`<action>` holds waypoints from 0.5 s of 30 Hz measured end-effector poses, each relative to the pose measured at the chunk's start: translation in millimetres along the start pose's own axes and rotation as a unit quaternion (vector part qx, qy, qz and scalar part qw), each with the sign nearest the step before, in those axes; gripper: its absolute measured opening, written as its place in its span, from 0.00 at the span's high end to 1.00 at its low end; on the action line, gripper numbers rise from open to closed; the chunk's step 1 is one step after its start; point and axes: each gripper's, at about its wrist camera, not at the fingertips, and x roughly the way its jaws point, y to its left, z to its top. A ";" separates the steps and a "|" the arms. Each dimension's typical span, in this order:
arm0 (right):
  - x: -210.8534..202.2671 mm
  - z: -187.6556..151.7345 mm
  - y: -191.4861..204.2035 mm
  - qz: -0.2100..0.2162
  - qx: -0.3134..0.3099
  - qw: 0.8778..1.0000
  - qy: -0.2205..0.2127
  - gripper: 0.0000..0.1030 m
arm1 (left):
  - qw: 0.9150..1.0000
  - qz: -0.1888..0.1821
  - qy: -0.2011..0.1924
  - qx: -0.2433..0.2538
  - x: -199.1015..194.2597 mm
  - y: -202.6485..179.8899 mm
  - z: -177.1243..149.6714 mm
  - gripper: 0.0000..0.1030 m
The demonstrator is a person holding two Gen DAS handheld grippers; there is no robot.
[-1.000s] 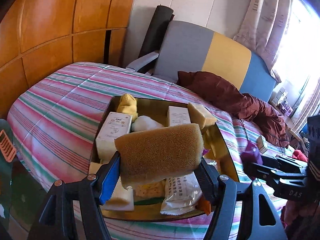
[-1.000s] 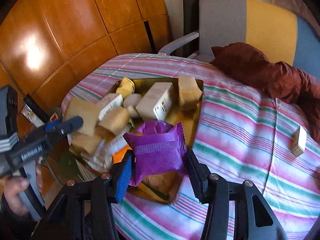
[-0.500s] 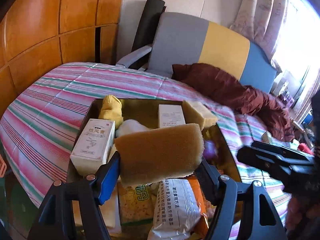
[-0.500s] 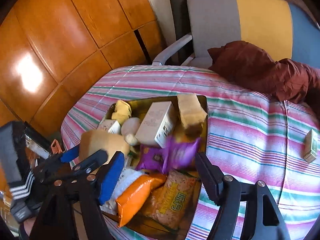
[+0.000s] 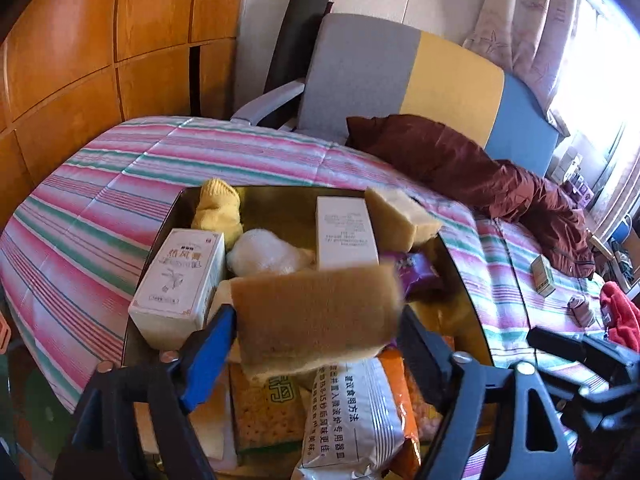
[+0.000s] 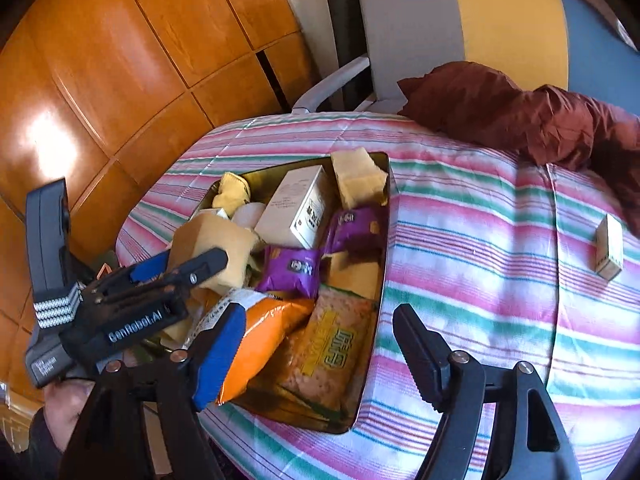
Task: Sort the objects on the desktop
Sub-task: 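Open both grippers to drop the purple snack and sponge into the tray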
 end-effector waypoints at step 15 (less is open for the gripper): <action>-1.3 -21.5 3.8 -0.010 -0.004 1.000 0.009 0.24 | 0.999 0.053 0.013 -0.001 9.2 8.2 -9.5 0.33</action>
